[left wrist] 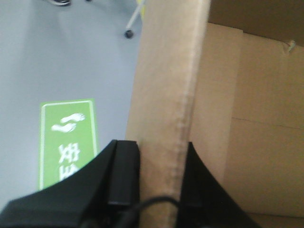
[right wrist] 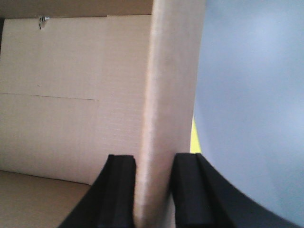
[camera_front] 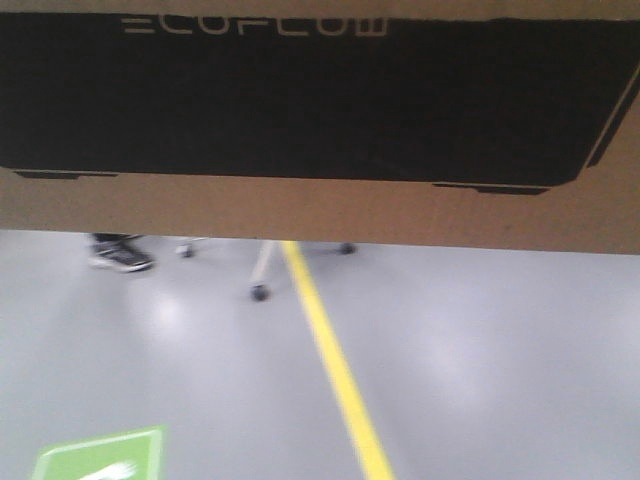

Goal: Grab box from left shelf to table start
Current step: 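Hold the box with both grippers while the base turns toward the table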

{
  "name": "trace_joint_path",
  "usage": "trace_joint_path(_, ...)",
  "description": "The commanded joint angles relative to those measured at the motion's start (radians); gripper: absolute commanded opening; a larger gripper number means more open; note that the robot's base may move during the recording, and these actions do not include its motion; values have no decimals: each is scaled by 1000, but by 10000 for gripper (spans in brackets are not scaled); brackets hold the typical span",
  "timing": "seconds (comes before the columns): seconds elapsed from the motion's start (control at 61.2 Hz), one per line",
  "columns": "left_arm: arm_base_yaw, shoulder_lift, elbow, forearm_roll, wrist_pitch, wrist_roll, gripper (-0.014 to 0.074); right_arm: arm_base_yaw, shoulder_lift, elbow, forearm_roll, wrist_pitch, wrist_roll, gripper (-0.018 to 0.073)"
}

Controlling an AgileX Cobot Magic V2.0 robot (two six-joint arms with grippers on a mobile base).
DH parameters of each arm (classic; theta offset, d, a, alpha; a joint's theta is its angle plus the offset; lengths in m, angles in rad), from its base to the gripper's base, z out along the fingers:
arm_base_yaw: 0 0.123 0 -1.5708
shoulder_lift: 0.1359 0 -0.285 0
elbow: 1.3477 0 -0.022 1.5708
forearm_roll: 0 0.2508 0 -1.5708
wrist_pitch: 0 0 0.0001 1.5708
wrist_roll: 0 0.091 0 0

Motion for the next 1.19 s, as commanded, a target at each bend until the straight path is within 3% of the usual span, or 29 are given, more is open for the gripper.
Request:
trace_joint_path(0.0,9,-14,-43,89,-187,-35,-85,-7,1,-26,-109,-90,-8,18)
trace_joint_path(1.176,9,-6,-43,89,-218,-35,-85,-7,-1,-26,-109,-89,-8,18)
